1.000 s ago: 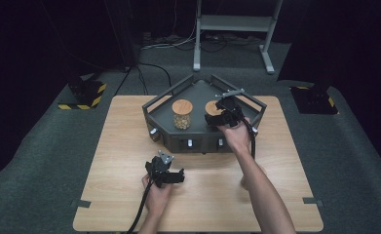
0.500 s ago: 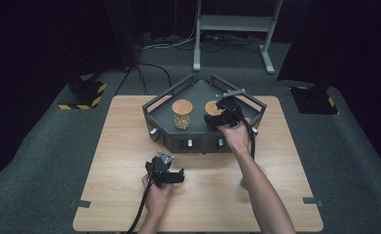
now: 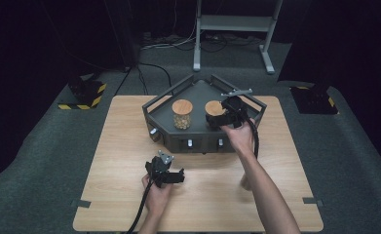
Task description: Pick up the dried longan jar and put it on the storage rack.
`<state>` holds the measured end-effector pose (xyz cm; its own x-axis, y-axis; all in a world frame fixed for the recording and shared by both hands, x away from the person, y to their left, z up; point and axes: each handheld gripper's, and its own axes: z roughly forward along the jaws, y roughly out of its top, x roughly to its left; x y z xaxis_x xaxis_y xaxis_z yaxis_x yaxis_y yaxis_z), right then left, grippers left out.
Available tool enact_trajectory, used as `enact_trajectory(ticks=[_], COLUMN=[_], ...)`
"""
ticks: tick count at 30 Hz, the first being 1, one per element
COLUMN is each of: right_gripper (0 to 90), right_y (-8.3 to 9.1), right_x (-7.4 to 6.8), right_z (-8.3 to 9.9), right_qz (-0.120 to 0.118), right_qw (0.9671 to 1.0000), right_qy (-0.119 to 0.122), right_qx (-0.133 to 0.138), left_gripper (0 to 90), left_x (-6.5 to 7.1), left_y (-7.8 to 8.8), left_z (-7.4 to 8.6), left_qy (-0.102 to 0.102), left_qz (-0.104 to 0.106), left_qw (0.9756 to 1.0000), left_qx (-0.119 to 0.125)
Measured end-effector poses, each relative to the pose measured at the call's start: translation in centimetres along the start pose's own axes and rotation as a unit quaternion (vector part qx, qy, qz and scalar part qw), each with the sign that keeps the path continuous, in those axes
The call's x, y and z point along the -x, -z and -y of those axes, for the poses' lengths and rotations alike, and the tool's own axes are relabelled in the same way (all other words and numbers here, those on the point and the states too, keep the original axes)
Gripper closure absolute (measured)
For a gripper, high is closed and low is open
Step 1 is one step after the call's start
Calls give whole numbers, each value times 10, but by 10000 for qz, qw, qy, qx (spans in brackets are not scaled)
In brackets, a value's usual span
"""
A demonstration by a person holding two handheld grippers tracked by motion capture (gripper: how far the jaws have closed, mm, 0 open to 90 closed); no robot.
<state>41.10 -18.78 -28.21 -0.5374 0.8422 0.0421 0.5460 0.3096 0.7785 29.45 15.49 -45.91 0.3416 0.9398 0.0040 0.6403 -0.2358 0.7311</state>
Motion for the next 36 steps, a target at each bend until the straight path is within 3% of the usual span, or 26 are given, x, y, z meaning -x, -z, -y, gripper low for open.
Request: enact_trajectory(ticks=[19, 36], right_gripper=[53, 54], right_y=[22, 40], right_x=[13, 23], right_z=[10, 23], right_qz=[-256, -306], right_qw=[9994, 9989], right_qy=[-4, 42], right_qx=[249, 362], left_gripper=[22, 22], left_x=[0, 0], left_y=[0, 0], left_z=[0, 0], left_qy=[-2, 10], left_qz=[3, 8], left_qw=[10000, 10000], left_qx=[-7, -6])
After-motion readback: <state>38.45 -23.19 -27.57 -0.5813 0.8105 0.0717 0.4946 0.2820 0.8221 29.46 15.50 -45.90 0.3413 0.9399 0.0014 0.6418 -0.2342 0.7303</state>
